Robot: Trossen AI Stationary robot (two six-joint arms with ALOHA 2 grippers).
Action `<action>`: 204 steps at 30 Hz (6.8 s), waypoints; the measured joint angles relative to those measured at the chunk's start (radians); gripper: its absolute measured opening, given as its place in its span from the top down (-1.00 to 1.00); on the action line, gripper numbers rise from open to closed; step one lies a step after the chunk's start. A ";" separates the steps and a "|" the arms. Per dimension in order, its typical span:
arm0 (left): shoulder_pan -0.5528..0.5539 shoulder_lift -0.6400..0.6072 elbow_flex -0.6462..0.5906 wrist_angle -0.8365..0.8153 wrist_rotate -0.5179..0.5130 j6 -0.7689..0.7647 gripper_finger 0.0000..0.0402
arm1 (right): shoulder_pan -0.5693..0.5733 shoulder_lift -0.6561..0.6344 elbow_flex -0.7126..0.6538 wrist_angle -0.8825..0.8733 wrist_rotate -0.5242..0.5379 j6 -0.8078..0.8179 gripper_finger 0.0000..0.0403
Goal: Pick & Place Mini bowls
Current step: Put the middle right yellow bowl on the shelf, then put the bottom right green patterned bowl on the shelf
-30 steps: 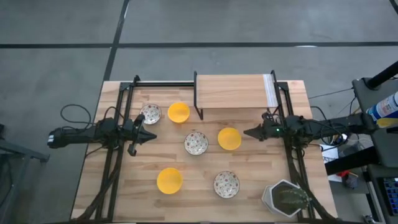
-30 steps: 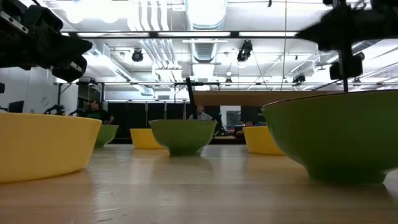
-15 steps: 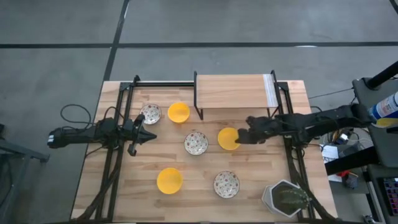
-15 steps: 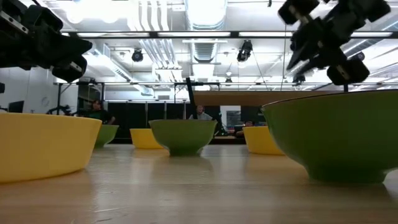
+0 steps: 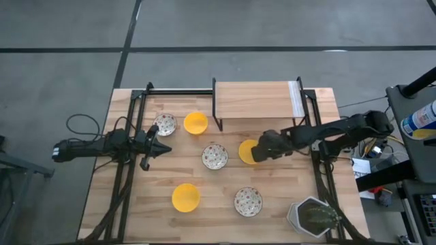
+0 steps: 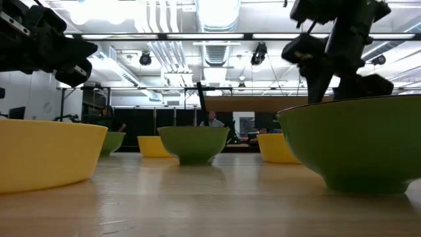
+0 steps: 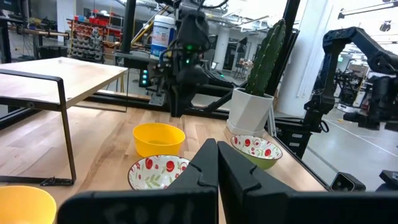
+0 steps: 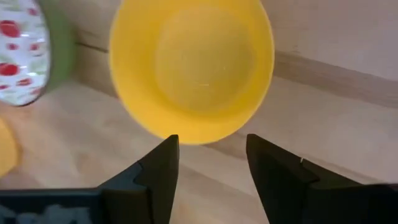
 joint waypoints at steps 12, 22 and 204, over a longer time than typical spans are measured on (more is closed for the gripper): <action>0.000 0.000 0.000 0.000 0.000 0.000 1.00 | 0.001 0.132 -0.008 0.001 0.006 -0.055 0.28; 0.000 0.000 0.000 0.000 0.000 0.000 1.00 | -0.011 0.155 -0.010 0.024 0.028 -0.095 0.50; 0.000 0.001 0.000 0.000 0.000 0.000 1.00 | 0.213 0.713 0.708 -0.406 -0.314 -1.256 0.75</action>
